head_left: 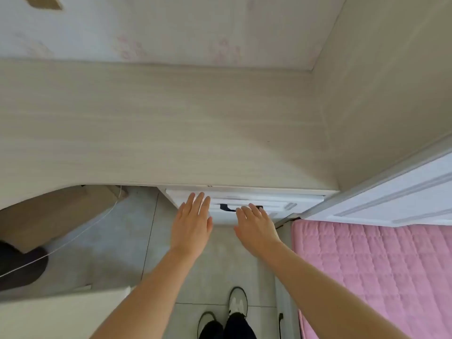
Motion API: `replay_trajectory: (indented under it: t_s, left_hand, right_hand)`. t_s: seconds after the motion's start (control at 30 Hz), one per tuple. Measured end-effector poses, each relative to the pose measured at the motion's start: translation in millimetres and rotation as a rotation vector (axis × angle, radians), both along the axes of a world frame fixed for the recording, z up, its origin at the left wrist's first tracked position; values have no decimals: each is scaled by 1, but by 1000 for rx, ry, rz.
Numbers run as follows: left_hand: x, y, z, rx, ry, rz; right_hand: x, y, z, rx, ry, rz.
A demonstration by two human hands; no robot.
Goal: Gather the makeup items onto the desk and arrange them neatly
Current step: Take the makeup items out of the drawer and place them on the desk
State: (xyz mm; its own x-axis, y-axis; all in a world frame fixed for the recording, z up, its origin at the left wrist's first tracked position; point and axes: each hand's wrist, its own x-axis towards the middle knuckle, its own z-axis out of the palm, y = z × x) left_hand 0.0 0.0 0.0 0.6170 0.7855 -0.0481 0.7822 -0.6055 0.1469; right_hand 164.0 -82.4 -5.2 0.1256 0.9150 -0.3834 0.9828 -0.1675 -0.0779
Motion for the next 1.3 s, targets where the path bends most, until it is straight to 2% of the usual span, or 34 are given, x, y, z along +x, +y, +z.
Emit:
replay_trajectory:
  t_s: [0.47,0.87,1.13,1.3]
  left_hand:
    - [6,13,-28,80,-113,2]
    - [6,11,-30,95,-57,-29]
    - [1,14,-30,24,41,-93]
    - [0,5,-30,18,-21,-41]
  right_hand:
    - [-5,17,-36,-88,6,-26]
    - [-9,8,-36,-63,122,-105]
    - [-15,-17,-29,-43,178,-66]
    - [-7,-21,-20,22,174,13]
